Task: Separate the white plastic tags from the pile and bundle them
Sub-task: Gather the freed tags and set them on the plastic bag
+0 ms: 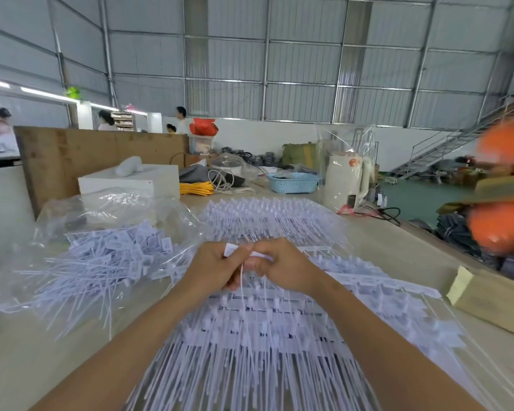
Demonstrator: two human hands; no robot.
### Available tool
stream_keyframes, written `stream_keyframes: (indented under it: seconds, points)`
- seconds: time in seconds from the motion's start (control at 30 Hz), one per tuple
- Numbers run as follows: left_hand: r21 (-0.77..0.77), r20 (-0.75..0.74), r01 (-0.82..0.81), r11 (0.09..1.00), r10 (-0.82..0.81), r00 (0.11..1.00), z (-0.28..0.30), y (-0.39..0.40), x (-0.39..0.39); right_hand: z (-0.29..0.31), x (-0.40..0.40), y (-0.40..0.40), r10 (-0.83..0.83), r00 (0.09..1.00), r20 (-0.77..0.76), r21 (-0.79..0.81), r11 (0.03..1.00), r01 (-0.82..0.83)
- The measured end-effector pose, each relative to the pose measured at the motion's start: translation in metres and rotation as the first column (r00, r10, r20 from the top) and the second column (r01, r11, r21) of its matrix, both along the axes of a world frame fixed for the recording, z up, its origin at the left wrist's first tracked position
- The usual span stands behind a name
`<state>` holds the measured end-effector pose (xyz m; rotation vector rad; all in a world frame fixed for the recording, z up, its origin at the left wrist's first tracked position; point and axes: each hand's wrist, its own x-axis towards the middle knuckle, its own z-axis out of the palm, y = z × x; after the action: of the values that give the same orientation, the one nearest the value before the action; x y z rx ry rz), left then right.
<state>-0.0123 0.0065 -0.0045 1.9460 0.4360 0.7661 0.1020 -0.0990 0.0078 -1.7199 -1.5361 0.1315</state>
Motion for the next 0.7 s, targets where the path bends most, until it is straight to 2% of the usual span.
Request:
stream_keyframes:
  seconds: [0.1, 0.17, 0.3, 0.4, 0.47, 0.57, 0.6, 0.7]
  points:
    - [-0.080, -0.050, 0.004, 0.997, -0.008, 0.999, 0.000, -0.002, 0.000, -0.006, -0.002, 0.000, 0.057, 0.997, -0.050, 0.021, 0.998, -0.056]
    - [-0.078, -0.047, 0.029, 0.997, -0.033, 0.998, 0.000, -0.003, -0.001, -0.009, -0.002, 0.000, 0.072, 0.994, -0.077, 0.045, 0.997, -0.069]
    - [-0.090, -0.052, 0.043, 0.995, -0.048, 0.997, -0.001, -0.004, 0.001, -0.014, 0.000, -0.001, 0.037, 0.993, -0.114, 0.078, 0.997, -0.029]
    - [-0.144, -0.085, 0.040, 0.989, -0.052, 0.995, -0.001, -0.006, 0.001, -0.015, -0.002, -0.003, 0.015, 0.996, -0.085, 0.089, 0.996, -0.007]
    - [-0.169, -0.098, 0.024, 0.985, -0.041, 0.994, -0.001, -0.008, 0.001, -0.016, -0.001, -0.003, -0.024, 1.000, -0.005, 0.087, 0.996, 0.025]
    - [-0.184, -0.142, -0.003, 0.983, -0.023, 0.990, -0.001, -0.011, 0.001, -0.024, 0.002, -0.003, -0.167, 0.931, 0.323, 0.118, 0.984, 0.136]
    - [-0.193, -0.150, -0.004, 0.981, -0.026, 0.988, -0.001, -0.011, 0.001, -0.025, 0.002, -0.003, -0.194, 0.902, 0.385, 0.156, 0.977, 0.143]
    - [-0.288, -0.095, 0.100, 0.952, -0.133, 0.987, 0.004, -0.009, -0.005, -0.025, 0.000, -0.005, -0.202, 0.900, 0.387, 0.223, 0.967, 0.122]
